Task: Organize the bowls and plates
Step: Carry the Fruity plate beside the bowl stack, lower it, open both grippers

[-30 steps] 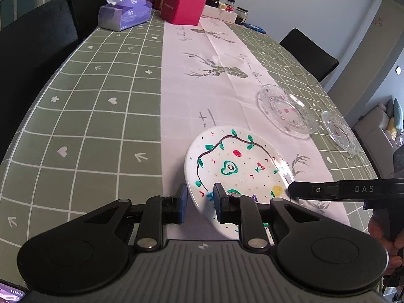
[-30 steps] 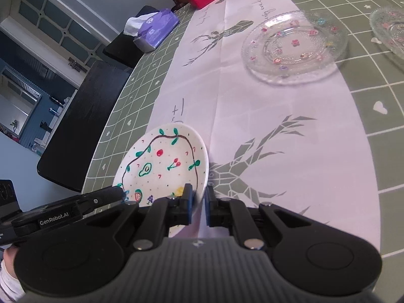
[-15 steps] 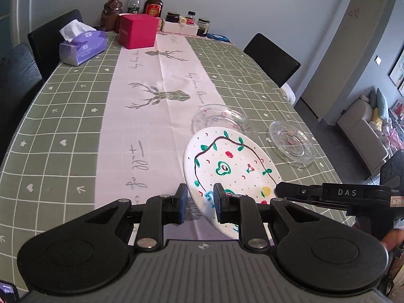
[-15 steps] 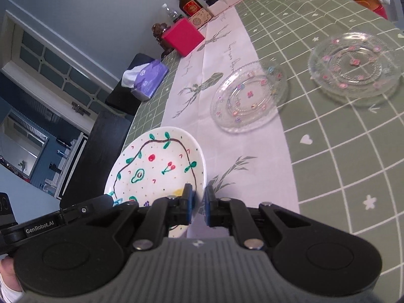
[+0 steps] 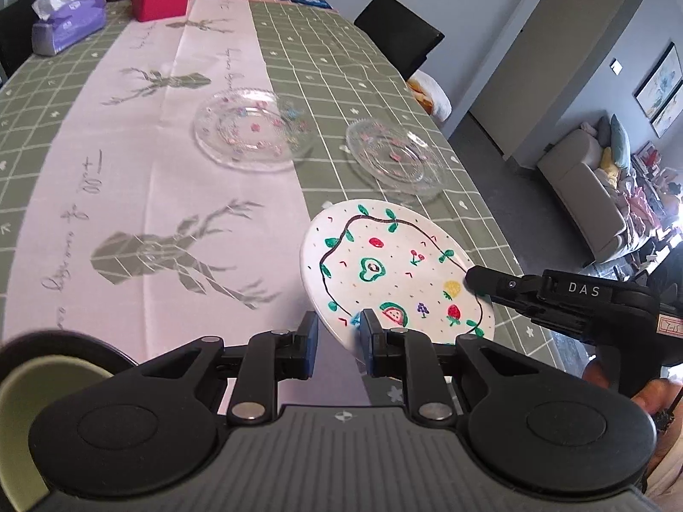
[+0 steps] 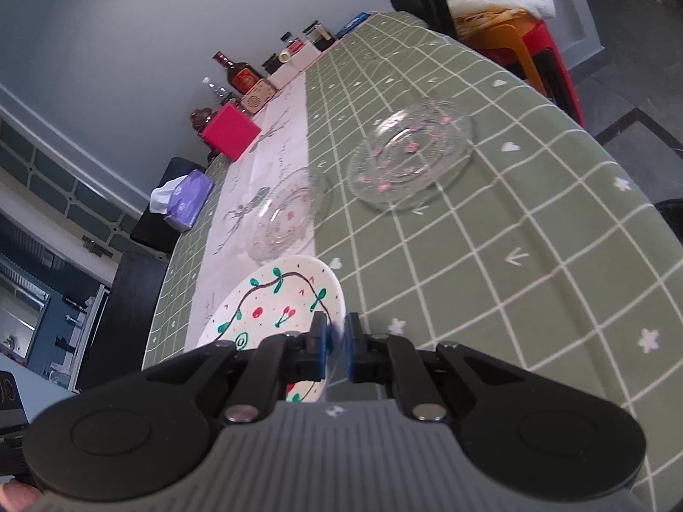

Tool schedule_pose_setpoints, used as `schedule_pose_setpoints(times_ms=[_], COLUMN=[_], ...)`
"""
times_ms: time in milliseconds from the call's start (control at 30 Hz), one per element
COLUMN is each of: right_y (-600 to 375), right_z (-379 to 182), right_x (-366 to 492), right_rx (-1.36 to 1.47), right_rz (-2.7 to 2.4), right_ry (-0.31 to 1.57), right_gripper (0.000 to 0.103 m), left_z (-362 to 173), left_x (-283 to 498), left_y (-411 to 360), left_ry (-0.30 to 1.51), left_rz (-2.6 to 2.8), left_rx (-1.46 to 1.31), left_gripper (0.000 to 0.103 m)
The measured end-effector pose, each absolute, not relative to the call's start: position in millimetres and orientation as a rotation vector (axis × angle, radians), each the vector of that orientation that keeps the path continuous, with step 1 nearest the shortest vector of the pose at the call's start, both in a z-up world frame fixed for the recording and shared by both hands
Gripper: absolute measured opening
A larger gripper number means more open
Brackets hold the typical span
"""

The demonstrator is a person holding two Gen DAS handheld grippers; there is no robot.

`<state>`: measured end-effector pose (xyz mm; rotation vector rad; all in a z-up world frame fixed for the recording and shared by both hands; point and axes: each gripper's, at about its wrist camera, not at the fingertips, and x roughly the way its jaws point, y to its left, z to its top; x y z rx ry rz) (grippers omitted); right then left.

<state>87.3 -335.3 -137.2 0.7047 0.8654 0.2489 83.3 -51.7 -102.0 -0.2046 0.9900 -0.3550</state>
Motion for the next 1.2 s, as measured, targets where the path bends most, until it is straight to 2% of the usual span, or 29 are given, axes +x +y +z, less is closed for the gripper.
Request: schedule_pose_setpoints(times_ms=[500, 1100, 1200], right_y=[-359.8, -349.1, -347.7], right_z=[-175.4, -179.8, -179.0], right_x=[50.2, 41.6, 40.8], right_rx=[0.721, 0.674, 0.657], right_rz=[0.175, 0.156, 0.155], right_ry=[0.931, 0.931, 0.93], right_gripper=[0.006, 0.006, 0.008], left_z=[-150.5, -157.8, -157.8], left_x=[52.9, 46.5, 46.6], left_y=[-77.4, -79.1, -77.7], left_ry=[1.057, 1.037, 1.029], left_rz=[-0.323, -0.307, -0.293], left_rx=[-0.245, -0.188, -0.183], left_gripper=[0.023, 0.023, 0.027])
